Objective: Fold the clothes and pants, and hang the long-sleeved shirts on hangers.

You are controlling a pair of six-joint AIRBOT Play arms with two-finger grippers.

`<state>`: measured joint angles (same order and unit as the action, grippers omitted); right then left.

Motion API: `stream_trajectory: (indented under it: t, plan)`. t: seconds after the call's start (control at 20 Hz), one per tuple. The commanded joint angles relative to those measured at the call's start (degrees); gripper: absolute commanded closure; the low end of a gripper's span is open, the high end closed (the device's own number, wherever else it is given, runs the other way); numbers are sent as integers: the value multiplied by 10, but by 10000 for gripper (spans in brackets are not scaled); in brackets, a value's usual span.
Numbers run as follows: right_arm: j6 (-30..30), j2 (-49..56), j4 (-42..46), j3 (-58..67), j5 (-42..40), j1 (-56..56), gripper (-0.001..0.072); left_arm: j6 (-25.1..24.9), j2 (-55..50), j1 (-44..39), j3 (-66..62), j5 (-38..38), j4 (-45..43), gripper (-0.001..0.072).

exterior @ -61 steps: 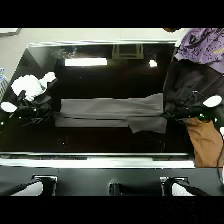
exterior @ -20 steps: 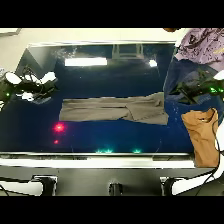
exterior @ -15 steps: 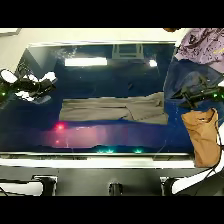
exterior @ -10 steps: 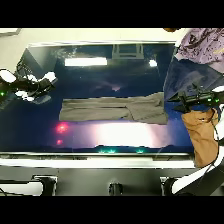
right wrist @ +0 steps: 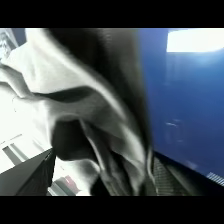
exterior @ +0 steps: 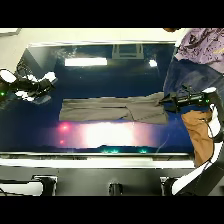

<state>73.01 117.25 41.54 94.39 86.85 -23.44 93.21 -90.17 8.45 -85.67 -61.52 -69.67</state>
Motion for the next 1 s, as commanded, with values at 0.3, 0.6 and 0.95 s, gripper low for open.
stream_trajectory:
  t: [0.3,0.6,0.95]
  plan:
    - [54,-61,49,-1,-14,37,686,29,-1,-17,0,0,9,526]
    - [205,-214,172,1,5,38,686,57,-42,-143,0,59,82,689]
    - [270,-301,228,23,48,38,685,110,-156,-361,-36,202,242,690]
